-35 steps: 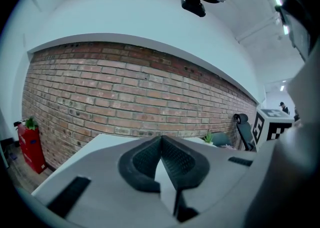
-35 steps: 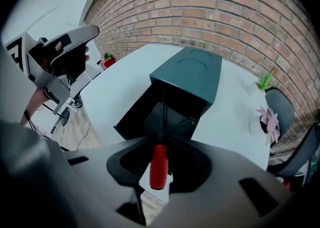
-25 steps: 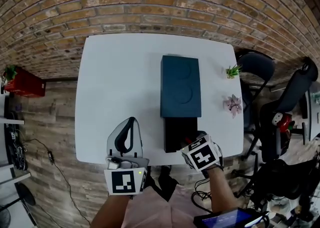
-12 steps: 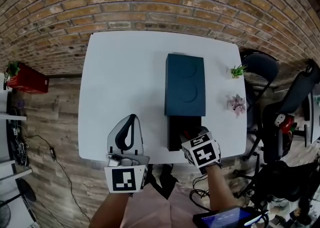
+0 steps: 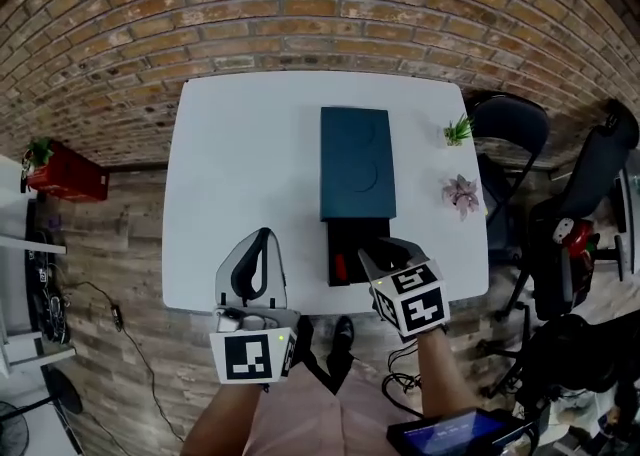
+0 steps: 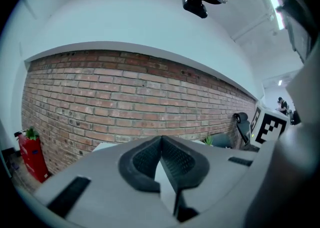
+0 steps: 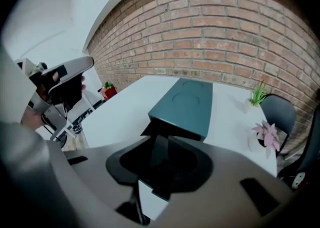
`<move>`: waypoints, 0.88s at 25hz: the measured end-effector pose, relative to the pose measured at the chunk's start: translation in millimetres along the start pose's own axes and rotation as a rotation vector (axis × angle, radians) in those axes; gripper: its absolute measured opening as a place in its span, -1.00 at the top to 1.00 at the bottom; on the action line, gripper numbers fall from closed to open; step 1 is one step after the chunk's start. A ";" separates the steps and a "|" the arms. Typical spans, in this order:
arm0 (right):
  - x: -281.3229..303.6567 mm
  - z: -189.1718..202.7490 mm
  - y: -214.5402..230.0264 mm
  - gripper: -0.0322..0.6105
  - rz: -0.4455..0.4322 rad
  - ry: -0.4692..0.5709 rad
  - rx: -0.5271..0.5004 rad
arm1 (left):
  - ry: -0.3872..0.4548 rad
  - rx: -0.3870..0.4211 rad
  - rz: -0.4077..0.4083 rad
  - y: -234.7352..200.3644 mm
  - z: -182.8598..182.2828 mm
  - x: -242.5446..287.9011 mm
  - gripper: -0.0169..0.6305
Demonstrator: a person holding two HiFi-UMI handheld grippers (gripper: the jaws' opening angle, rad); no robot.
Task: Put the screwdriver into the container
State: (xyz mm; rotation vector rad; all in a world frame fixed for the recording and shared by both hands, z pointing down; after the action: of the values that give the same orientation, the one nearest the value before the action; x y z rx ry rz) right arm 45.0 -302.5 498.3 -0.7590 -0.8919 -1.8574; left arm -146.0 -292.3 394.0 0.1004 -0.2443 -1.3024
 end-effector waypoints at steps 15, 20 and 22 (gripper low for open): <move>-181.2 -74.8 -25.0 0.89 -0.047 0.700 -0.058 | 0.174 0.071 -0.020 32.8 -135.8 -37.8 0.91; -212.6 -83.5 -23.1 0.90 -0.031 0.796 -0.079 | 0.240 0.102 -0.021 42.8 -164.5 -43.6 0.91; -220.4 -86.3 -23.1 0.90 -0.028 0.819 -0.086 | 0.250 0.105 -0.024 44.8 -168.9 -45.5 0.91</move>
State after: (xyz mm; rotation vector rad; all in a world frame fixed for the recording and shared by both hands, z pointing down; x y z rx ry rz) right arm 99.6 -264.1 270.1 0.0084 -0.2922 -1.9835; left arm -75.3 -247.4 234.1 0.3531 -0.0978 -1.2864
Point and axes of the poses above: the fingertips, and each gripper's own axes: x forward along the fingers, y to its right, z out of its underside, the point moved 4 cm from there along -x, backward along the fingers, and after that the axes turned 15 degrees about x, right-handed, at the moved point
